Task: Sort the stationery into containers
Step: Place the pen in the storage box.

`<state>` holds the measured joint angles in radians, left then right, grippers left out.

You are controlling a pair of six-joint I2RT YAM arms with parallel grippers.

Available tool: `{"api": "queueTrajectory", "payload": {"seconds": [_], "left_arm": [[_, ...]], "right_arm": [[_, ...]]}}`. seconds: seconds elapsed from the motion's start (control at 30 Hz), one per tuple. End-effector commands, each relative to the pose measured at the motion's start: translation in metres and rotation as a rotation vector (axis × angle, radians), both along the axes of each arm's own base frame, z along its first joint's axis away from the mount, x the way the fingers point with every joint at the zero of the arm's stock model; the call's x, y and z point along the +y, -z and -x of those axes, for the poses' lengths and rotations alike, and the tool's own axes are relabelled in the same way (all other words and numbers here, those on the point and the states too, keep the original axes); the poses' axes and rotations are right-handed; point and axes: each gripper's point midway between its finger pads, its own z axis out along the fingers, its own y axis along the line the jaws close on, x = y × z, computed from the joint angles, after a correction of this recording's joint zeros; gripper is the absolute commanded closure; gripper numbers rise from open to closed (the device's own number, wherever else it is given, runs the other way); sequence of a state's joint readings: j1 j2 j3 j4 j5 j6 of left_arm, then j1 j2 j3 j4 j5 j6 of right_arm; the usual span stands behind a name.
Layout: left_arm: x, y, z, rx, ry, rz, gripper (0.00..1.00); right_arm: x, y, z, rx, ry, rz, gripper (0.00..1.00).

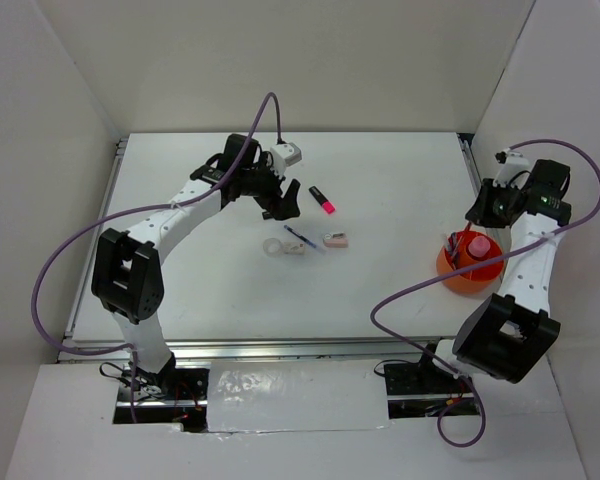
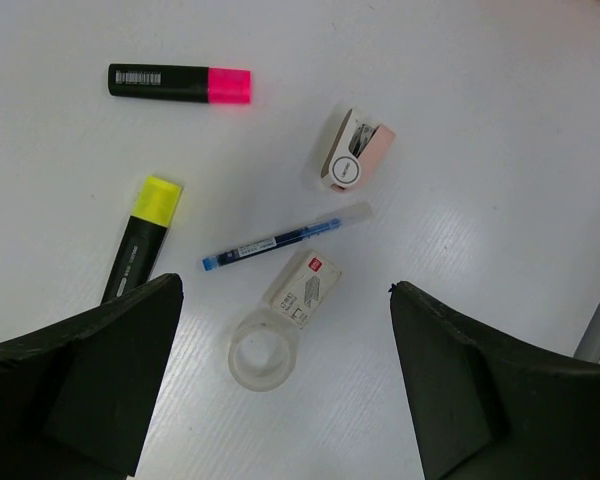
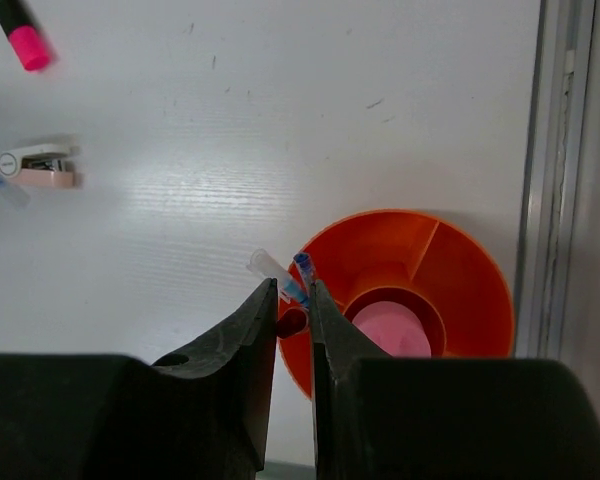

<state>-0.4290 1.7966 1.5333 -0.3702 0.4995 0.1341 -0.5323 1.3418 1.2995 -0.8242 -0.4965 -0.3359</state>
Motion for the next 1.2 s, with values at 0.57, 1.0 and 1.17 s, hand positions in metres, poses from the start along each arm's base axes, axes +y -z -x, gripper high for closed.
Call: {"api": "queueTrajectory", "payload": {"seconds": [0.57, 1.0, 1.17], "left_arm": [[-0.007, -0.01, -0.008, -0.057, 0.032, 0.001, 0.03], [-0.024, 0.008, 0.001, -0.079, 0.156, -0.1, 0.01], [-0.032, 0.025, 0.008, -0.1, 0.313, -0.165, 0.03]], "right_arm": [[0.003, 0.007, 0.008, 0.011, -0.094, 0.128, 0.95], [0.006, 0.018, 0.004, 0.091, -0.137, 0.13, 0.43], [0.011, 0.0, -0.002, 0.05, -0.133, 0.111, 0.4]]}}
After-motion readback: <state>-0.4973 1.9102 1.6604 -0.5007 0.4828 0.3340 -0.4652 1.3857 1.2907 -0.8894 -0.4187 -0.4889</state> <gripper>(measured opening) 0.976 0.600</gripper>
